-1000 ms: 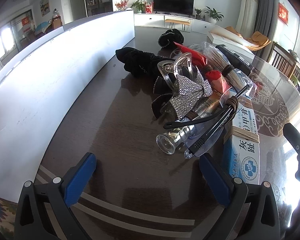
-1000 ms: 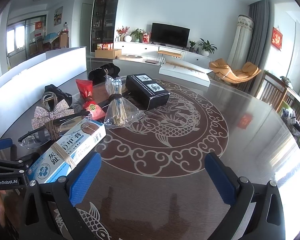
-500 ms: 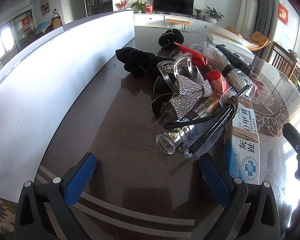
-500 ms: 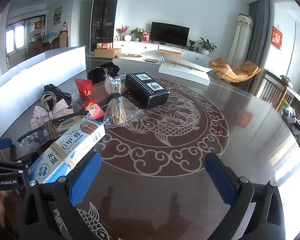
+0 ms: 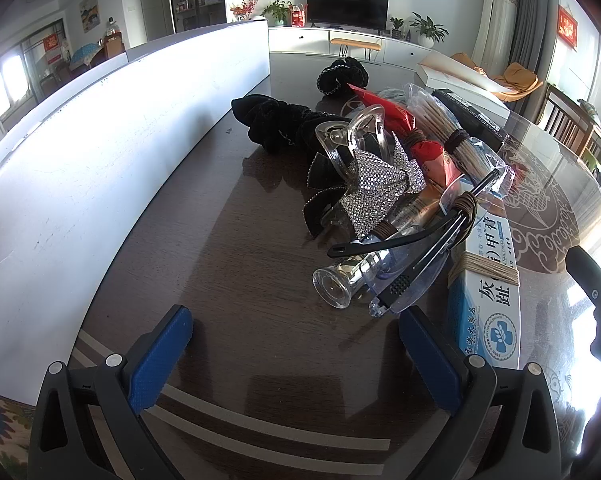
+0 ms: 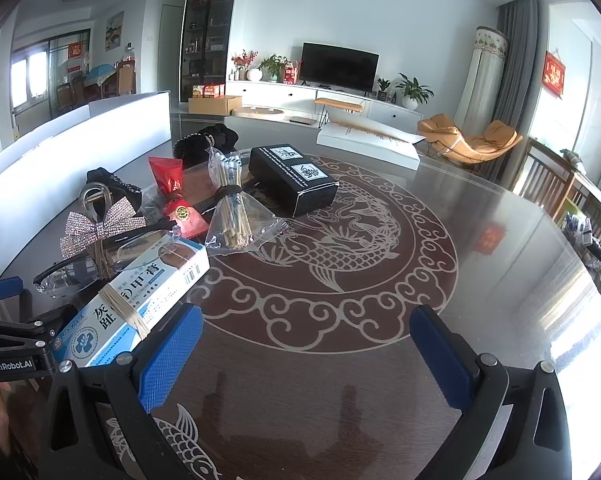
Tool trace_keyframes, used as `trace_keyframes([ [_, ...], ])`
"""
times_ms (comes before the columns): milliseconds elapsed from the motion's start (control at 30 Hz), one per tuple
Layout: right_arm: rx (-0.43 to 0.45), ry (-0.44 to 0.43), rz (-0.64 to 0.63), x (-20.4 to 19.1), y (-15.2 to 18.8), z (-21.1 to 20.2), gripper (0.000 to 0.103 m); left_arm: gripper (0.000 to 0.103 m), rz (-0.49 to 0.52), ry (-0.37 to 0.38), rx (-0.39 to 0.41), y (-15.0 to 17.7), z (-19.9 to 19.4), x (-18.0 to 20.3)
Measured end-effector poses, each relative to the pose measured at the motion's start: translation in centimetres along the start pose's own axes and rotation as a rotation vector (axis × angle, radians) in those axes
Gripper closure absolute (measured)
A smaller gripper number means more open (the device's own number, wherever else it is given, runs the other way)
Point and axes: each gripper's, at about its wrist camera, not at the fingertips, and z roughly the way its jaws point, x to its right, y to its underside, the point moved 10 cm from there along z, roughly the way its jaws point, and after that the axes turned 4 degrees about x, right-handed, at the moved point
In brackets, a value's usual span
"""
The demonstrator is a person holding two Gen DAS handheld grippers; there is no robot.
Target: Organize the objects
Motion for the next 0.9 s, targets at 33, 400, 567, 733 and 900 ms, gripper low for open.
trace_keyframes([
  [33, 0.000, 0.000, 0.000, 0.0, 0.0, 0.0, 0.000, 0.000, 0.000, 0.000, 0.000, 0.0, 0.0, 0.0],
  [400, -0.019, 0.006, 0.005, 0.1, 0.1, 0.3, 0.000, 0.000, 0.000, 0.000, 0.000, 0.0, 0.0, 0.0],
  [567, -0.018, 0.008, 0.024, 0.4, 0.1, 0.3, 0.000, 0.000, 0.000, 0.000, 0.000, 0.0, 0.0, 0.0],
  [733, -0.029, -0.005, 0.050, 0.7, 0.2, 0.5, 0.000, 0.000, 0.000, 0.000, 0.000, 0.0, 0.0, 0.0],
  [900, -0.041, -0.016, 0.089, 1.3, 0.3, 0.7, 0.000, 0.000, 0.000, 0.000, 0.000, 0.0, 0.0, 0.0],
])
